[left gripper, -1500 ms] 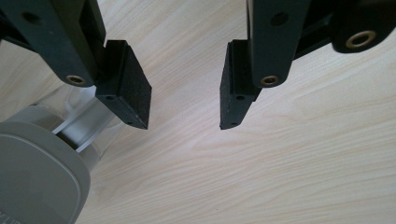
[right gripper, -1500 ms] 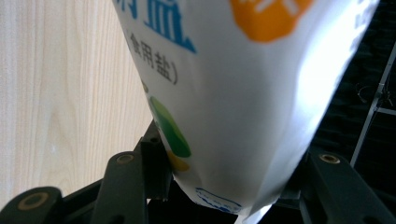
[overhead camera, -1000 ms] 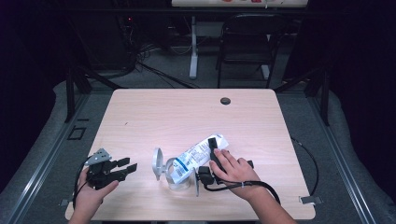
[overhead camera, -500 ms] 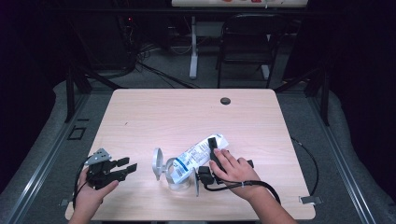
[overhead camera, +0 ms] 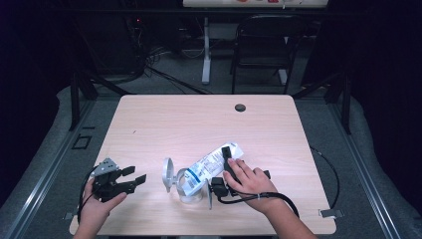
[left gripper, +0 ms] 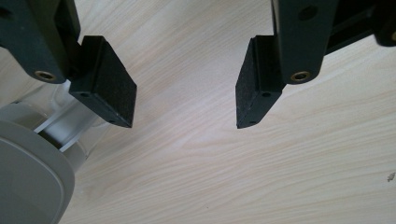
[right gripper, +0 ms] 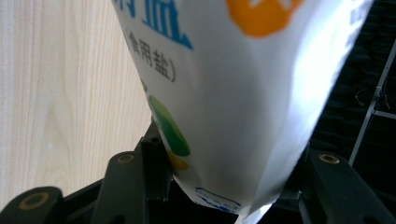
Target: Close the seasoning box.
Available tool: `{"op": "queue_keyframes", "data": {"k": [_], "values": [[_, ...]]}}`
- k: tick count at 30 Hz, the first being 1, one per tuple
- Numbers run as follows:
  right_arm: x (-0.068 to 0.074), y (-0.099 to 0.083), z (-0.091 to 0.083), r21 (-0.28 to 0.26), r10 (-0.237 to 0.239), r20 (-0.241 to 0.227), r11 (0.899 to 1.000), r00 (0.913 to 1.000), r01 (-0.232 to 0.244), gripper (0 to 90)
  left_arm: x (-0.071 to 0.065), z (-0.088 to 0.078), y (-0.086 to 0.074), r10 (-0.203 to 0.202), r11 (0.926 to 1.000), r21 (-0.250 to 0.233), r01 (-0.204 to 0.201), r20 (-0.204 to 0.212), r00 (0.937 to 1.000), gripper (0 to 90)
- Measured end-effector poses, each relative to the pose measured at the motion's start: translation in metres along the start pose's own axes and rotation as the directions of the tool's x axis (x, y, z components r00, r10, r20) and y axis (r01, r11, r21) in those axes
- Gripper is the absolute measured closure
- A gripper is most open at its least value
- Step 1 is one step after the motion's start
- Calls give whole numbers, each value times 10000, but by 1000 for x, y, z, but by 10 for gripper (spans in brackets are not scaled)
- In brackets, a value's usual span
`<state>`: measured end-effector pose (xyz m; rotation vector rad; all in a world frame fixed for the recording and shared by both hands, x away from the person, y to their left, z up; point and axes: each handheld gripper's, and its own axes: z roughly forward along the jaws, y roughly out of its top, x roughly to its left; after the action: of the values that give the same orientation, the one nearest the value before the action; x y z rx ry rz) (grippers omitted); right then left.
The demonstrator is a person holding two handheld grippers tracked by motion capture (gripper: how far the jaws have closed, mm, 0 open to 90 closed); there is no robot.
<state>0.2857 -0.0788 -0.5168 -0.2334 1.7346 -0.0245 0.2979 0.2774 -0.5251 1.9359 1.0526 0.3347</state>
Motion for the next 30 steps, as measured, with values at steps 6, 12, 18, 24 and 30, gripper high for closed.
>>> {"op": "queue_keyframes", "data": {"k": [6,12,18,24,30], "values": [[0,0,0,0,-30,5,10000,10000,30,509,0,1,0,171,9998,123,-169,-181,9997,389],[-1,-1,1,-88,-32,29,10000,10000,33,510,0,2,-1,119,9999,95,-117,-216,9997,389],[-1,-1,0,-37,-19,6,10000,10000,19,511,0,2,-1,117,9999,91,-115,-212,9997,390],[-1,-1,0,10,-86,17,10000,10000,86,512,0,1,-1,105,9999,125,-102,-267,9996,390],[-1,-1,0,-2,-70,16,10000,10000,70,513,0,2,-1,90,9999,81,-87,-274,9996,391]]}}
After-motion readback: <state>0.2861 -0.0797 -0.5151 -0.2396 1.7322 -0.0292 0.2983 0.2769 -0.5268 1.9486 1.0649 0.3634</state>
